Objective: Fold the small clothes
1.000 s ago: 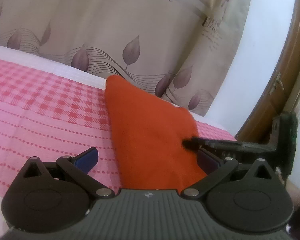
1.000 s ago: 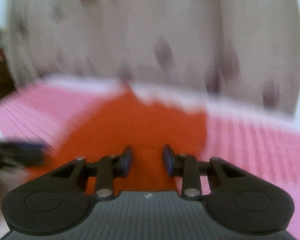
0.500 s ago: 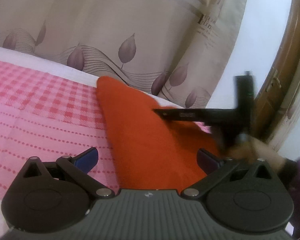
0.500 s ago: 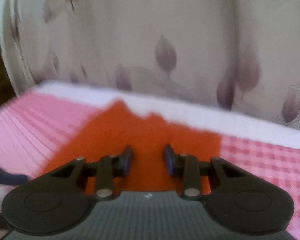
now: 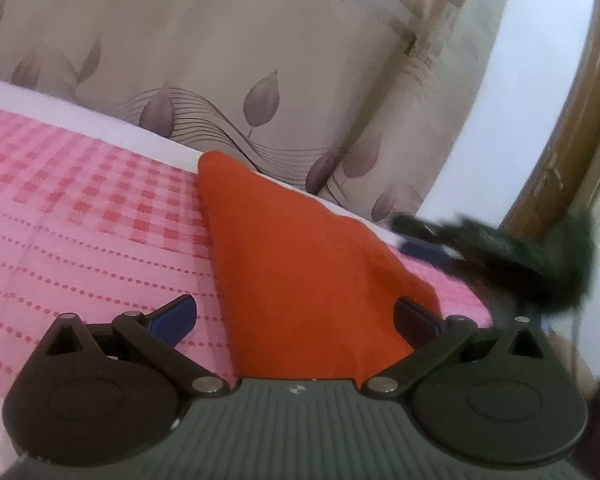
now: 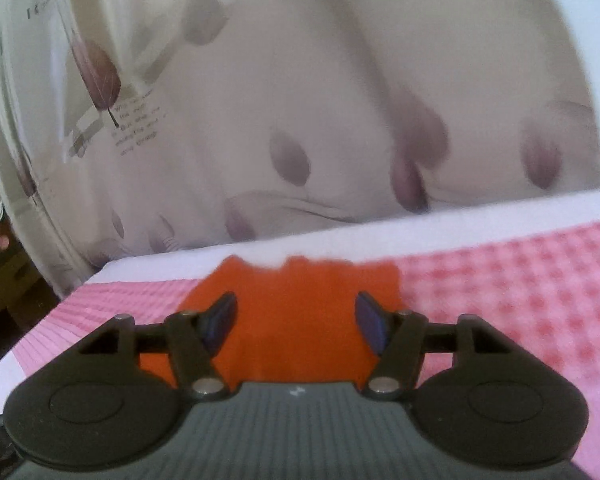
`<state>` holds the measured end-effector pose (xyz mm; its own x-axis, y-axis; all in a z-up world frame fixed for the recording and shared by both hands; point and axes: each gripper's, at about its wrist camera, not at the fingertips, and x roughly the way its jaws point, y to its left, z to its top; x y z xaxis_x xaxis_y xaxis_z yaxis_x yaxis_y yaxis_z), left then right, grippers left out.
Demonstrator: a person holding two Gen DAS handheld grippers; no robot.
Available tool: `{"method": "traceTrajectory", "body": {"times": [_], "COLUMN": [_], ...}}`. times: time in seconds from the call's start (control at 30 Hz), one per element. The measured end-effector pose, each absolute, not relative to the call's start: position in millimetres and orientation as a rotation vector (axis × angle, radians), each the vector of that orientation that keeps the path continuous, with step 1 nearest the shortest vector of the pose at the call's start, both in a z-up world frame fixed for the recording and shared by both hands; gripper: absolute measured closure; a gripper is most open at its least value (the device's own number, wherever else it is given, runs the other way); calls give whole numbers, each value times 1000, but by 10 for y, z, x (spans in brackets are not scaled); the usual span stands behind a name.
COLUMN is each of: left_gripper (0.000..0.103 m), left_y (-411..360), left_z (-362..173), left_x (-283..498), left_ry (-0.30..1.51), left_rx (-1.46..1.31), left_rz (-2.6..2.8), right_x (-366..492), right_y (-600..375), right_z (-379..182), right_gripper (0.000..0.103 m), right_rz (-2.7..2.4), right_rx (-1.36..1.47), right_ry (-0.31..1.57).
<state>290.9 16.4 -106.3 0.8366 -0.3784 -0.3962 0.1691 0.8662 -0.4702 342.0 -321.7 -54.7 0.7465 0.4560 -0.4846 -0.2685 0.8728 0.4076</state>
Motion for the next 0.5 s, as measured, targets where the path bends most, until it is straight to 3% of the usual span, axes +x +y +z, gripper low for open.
{"method": "traceTrajectory", "body": {"times": [0.17,0.37,0.5], "left_gripper": [0,0,0], "left_y": [258,319,296], "left_z": [-1090,-1118,-1092], "left_x": [2953,3036,3115], "left_ry": [523,575,610], "left_rx": [-505,-560,-556], "left_rz": [-294,-306,-325], "right_x": [3019,3101,3134], "right_y": [-3275,-3215,-3374], "right_z": [-515,-787,-855], "right_gripper": [20,19,19], "right_rz": [363,338,442], "right_rx": [308,322,455], "right_ry": [633,827,828]}}
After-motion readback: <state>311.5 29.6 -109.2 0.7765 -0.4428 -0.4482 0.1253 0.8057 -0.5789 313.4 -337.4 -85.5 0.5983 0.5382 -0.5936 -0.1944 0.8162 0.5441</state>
